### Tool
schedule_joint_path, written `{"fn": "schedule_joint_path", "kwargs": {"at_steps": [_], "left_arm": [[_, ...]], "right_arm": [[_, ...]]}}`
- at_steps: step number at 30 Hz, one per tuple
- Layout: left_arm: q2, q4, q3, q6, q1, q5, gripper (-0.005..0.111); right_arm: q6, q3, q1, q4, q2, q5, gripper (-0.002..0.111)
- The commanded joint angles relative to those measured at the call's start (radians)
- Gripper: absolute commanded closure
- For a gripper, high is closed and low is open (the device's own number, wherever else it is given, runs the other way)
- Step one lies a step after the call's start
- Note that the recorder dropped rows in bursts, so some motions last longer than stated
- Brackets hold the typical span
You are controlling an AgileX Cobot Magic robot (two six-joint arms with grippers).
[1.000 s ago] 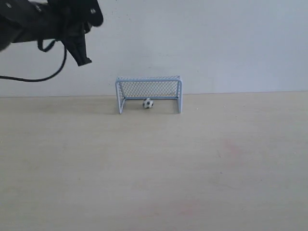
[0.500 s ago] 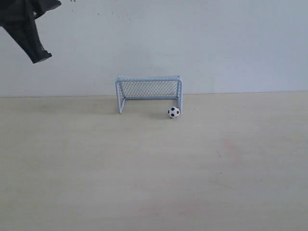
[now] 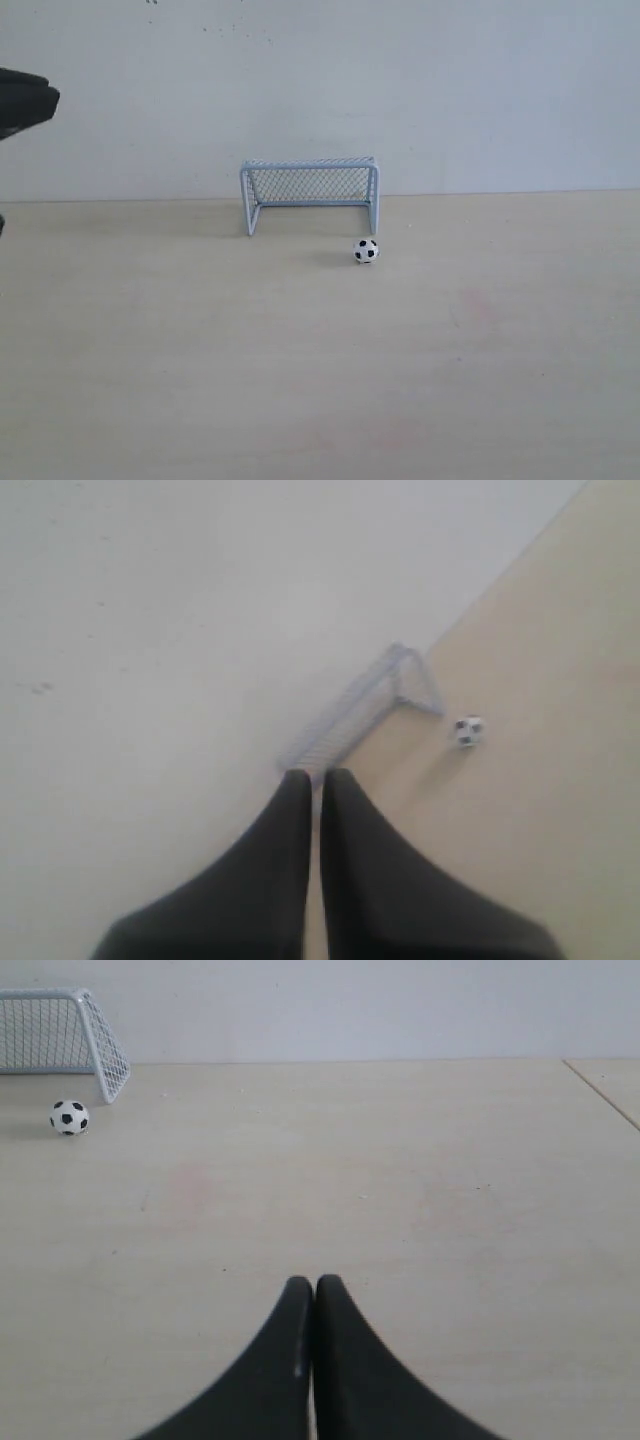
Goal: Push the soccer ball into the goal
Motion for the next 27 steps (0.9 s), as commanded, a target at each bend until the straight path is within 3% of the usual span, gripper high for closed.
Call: {"fn": "schedule_joint_path", "kwargs": {"at_steps": [1, 4, 11, 20, 23, 27], "left_arm": [[-0.110, -0.116, 0.042, -0.209, 0.002, 0.271, 0.102], [-0.199, -0.289, 0.091, -0.209, 0.002, 0.513, 0.102], [-0.313, -0.404, 0.133, -0.209, 0.002, 0.795, 0.102], [-0.341, -0.404, 0.133, -0.251, 0.002, 0.825, 0.102], [-0.347, -0.286, 0.043, -0.298, 0.002, 0.889, 0.102], [-0.367, -0.261, -0.060, -0.368, 0.002, 0.862, 0.102]], "right_arm": [[-0.002, 0.000, 0.003, -0.001, -0.005, -0.012, 0.109], [-0.002, 0.000, 0.003, -0.001, -0.005, -0.012, 0.109], [-0.002, 0.000, 0.003, -0.001, -0.005, -0.012, 0.109], [-0.002, 0.000, 0.003, -0.001, -0.005, -0.005, 0.109], [-0.002, 0.000, 0.003, -0.001, -0.005, -0.005, 0.109], [-0.002, 0.000, 0.003, -0.001, -0.005, -0.005, 0.109]]}}
